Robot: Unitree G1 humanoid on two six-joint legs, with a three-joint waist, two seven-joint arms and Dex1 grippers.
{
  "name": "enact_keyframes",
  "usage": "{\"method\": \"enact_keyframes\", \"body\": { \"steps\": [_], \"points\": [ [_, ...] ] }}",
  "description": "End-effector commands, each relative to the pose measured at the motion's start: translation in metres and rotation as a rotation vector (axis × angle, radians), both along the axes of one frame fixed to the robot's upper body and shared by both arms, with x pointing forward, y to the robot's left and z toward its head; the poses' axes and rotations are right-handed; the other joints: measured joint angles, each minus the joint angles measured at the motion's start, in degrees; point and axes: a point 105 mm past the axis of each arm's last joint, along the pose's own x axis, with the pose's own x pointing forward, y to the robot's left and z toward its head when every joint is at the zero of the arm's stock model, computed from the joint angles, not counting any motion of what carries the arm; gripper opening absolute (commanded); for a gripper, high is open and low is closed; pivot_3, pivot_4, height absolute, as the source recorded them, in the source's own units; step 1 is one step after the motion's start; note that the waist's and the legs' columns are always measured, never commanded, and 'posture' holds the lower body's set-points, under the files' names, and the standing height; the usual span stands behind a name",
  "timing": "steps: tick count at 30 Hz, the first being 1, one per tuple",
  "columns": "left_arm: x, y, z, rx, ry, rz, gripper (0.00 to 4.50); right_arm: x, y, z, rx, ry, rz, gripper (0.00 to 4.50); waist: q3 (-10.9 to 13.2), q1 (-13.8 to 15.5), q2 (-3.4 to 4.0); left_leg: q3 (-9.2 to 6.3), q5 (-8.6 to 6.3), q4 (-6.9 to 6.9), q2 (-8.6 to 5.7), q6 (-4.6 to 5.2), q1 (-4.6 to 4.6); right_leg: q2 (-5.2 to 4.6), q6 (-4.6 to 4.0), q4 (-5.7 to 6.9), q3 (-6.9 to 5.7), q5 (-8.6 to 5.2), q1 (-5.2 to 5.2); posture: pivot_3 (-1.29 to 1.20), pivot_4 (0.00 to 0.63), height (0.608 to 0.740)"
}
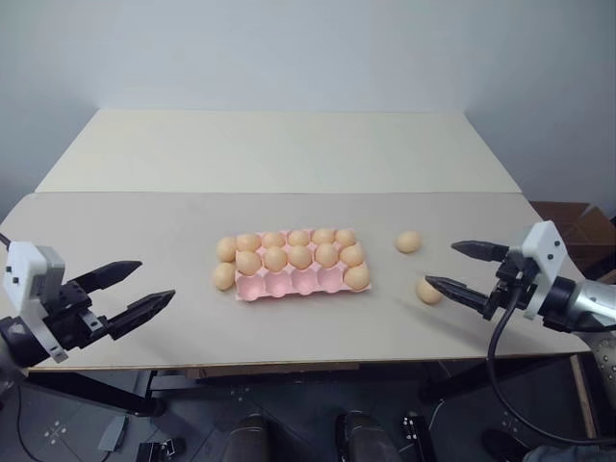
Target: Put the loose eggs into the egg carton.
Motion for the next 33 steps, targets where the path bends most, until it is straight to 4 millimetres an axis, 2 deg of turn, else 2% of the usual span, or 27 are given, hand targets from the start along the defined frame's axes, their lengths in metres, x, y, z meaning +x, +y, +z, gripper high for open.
{"method": "enact_keyframes", "body": {
  "steps": [1,4,14,20,24,33],
  "points": [
    [0.0,-0.001,0.013,-0.015,-0.047,-0.008,4.44,0.001,0.002,0.01,-0.008,-0.059,0.013,4.5,0.0,0.0,0.0,0.0,0.0,0.0,0.0,0.0,0.0,0.0,0.0,0.0,0.0,0.0,0.0,0.0,0.15,0.74],
    [-0.002,-0.002,0.021,-0.074,-0.055,-0.029,4.44,0.001,0.002,0.009,-0.01,-0.059,0.013,4.5,0.0,0.0,0.0,-0.01,0.0,0.0,0.01,0.0,0.0,0.01,0.0,0.0,-0.01,0.0,0.0,0.0,0.15,0.74],
    [-0.005,-0.002,0.018,0.054,-0.042,-0.079,4.44,0.004,-0.002,0.007,-0.026,-0.057,0.003,4.5,0.0,0.0,0.01,0.01,0.0,0.0,0.01,0.0,0.0,0.01,0.0,-0.01,-0.01,0.0,-0.01,0.0,0.15,0.74],
    [-0.012,-0.017,0.014,0.03,-0.044,-0.155,4.44,0.013,-0.019,0.003,-0.12,-0.025,-0.089,4.5,0.0,0.0,0.01,0.04,0.0,0.0,0.0,0.0,0.0,-0.02,-0.01,-0.01,0.01,0.0,-0.02,0.0,0.15,0.74],
    [-0.007,-0.019,0.016,0.029,-0.044,-0.173,4.44,0.012,-0.025,-0.017,-0.207,0.043,-0.119,4.5,0.0,0.3,0.01,0.0,-0.01,0.0,-0.01,0.01,-0.05,0.0,-0.04,-0.02,-0.03,-0.01,-0.04,0.0,0.15,0.74],
    [0.006,-0.024,0.015,0.032,-0.041,-0.221,4.44,0.021,-0.008,-0.065,-0.226,0.191,-0.154,4.5,0.0,-0.5,0.01,0.04,0.0,0.0,0.0,0.01,0.02,0.02,0.0,0.02,0.02,-0.01,-0.01,0.0,0.15,0.74]
  ]
}}
